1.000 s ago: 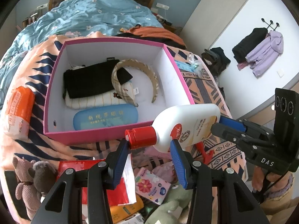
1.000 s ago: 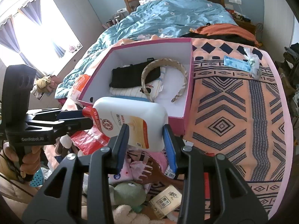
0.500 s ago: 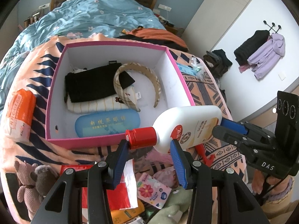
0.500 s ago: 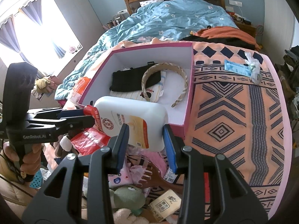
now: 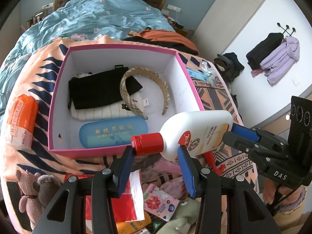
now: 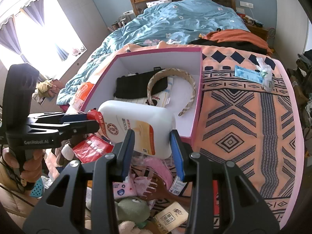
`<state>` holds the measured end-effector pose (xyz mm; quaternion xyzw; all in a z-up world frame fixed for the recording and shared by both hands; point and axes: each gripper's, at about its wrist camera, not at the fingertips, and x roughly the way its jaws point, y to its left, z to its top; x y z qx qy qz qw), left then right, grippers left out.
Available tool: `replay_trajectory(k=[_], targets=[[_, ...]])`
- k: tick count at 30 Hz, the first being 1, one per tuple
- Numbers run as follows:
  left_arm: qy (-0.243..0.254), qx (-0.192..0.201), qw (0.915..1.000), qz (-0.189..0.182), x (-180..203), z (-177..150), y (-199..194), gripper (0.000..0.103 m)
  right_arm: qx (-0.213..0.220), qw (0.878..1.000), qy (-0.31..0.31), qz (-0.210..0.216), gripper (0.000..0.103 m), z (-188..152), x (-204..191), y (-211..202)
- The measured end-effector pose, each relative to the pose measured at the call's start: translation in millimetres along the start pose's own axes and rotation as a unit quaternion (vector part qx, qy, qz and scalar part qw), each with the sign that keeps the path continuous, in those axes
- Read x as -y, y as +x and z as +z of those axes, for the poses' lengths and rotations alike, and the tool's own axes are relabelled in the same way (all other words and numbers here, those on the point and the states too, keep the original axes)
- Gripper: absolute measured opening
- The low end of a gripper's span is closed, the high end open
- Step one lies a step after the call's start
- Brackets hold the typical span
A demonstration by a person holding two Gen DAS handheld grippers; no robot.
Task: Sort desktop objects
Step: 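Carry the white lotion bottle with the left tool over the box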
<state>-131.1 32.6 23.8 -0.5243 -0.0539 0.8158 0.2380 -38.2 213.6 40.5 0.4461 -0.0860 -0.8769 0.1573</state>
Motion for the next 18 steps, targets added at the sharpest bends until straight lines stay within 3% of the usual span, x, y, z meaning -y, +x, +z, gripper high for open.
replay_trajectory(k=[18], targets=[[-0.003,-0.002,1.0000,0.001,-1,17,11,0.046,0.005,1.000,-0.009,-0.003,0.041,17,7,5]])
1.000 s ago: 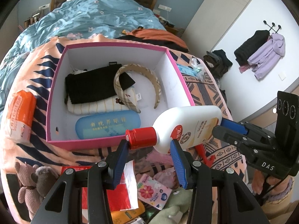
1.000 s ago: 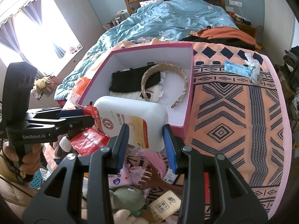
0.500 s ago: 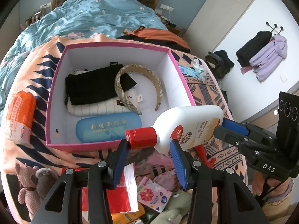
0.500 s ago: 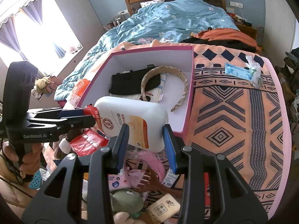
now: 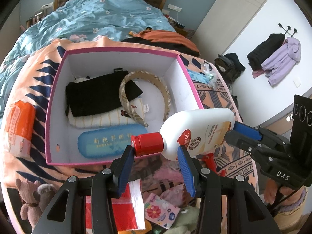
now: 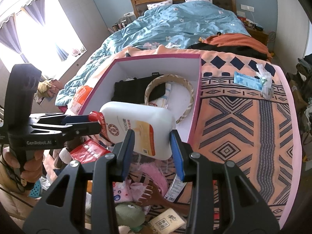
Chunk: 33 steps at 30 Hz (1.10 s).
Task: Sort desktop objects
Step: 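Carry the white lotion bottle with the left tool over the box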
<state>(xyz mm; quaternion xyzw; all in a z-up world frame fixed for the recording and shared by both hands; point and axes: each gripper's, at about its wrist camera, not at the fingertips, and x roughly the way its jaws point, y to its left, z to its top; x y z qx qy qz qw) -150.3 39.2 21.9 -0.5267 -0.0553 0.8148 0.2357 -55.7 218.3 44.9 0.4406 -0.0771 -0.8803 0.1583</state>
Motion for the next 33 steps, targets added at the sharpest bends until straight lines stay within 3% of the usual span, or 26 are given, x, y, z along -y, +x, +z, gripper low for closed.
replay_trajectory(k=[15,33], targets=[[-0.004,-0.017,0.9998,0.005,-7,20,26,0.046,-0.013,1.000,-0.002,-0.007,0.040,17,15,25],[-0.019,-0.061,0.9979,0.014,-24,18,65,0.046,-0.060,0.998,-0.004,-0.021,0.040,10,23,62]])
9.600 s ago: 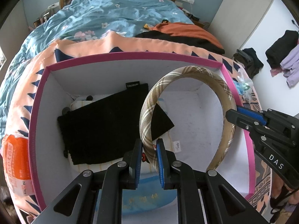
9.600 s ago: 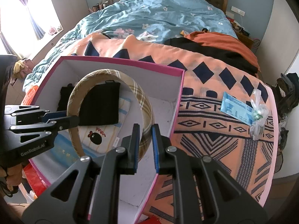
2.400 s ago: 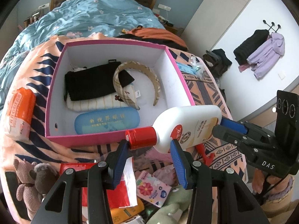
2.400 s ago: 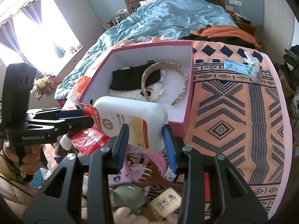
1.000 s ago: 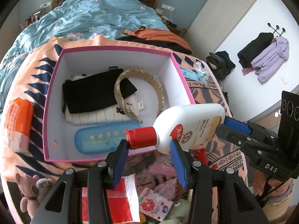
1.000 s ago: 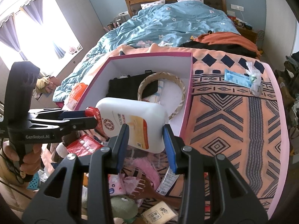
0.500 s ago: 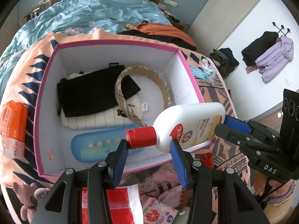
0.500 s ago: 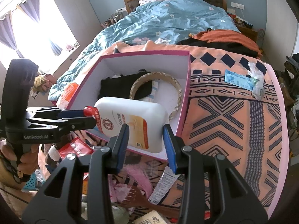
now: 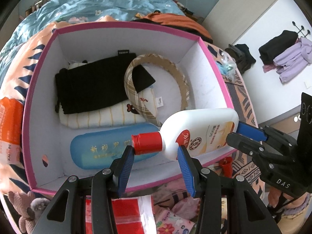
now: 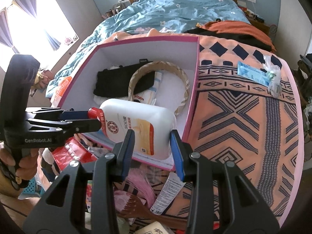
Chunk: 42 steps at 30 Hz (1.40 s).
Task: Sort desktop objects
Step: 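Carry the white lotion bottle with the left tool over the box, then lower the lotion bottle beside the blue glasses case and open the left tool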
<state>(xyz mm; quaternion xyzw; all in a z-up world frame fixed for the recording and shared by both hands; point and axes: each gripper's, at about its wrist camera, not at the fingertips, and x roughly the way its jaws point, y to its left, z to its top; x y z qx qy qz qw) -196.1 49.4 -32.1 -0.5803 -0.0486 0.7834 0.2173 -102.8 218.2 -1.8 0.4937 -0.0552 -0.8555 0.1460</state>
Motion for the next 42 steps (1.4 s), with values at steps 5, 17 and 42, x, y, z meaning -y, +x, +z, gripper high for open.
replay_trajectory(k=[5,17,42], targets=[[-0.003,-0.011,0.9999,0.004,-2,0,9,0.046,-0.012,1.000,-0.002,-0.007,0.040,-2,0,7],[0.027,-0.027,0.9993,0.003,11,2,24,0.046,-0.047,0.998,-0.042,-0.032,0.043,-2,-18,19],[0.033,0.090,0.9932,0.066,20,-38,-29,0.090,0.031,0.999,-0.008,0.011,0.050,-28,-31,-7]])
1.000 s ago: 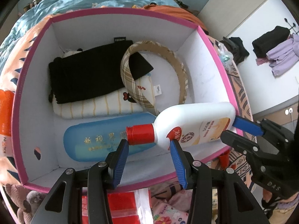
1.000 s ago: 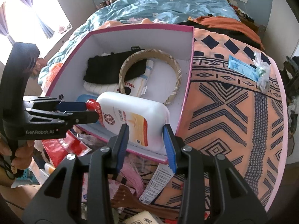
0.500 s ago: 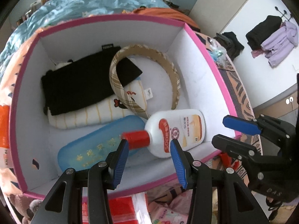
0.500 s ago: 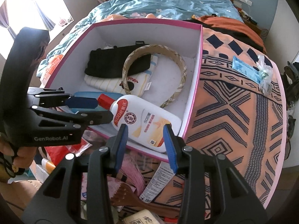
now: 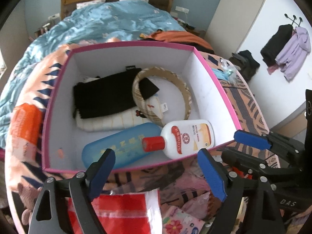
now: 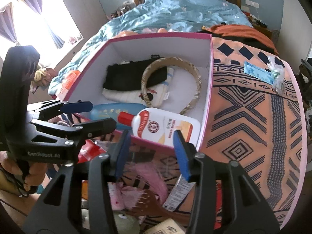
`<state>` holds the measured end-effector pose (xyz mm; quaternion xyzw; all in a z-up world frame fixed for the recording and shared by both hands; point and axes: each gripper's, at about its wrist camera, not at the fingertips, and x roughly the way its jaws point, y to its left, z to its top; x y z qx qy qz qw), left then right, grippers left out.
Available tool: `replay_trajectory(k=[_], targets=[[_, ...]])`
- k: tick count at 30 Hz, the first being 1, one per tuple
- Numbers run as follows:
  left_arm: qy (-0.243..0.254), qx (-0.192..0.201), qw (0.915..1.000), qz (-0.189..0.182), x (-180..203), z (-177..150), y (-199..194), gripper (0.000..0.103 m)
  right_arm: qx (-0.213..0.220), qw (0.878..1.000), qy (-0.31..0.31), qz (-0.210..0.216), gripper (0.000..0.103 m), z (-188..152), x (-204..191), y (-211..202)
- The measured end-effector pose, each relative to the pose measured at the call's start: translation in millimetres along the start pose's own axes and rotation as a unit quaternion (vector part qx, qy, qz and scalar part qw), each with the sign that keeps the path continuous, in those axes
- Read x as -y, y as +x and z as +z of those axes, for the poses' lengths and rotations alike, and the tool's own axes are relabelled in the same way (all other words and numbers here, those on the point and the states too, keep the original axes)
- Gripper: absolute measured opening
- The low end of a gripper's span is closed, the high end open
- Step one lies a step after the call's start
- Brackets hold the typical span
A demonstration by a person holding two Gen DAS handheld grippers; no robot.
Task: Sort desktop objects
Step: 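Lower the lotion bottle beside the blue glasses case and open the left tool, then withdraw the left tool from the box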
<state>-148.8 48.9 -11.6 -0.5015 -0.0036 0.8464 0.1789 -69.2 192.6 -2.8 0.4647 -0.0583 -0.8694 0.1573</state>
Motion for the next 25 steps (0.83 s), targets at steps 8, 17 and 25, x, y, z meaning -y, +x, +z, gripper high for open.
replay_trajectory(k=[8,17,25], targets=[[-0.028,0.022,0.9991,0.023,-10,-18,-23,0.102,0.021,1.000,0.007,0.018,0.062,-16,-12,-12],[-0.043,-0.007,0.9986,0.028,-17,-33,-19,0.103,0.038,0.999,0.005,0.035,0.072,-27,-26,-20],[-0.040,-0.015,0.9986,0.033,-17,-45,-22,0.103,0.038,0.998,0.010,0.042,0.079,-36,-31,-21]])
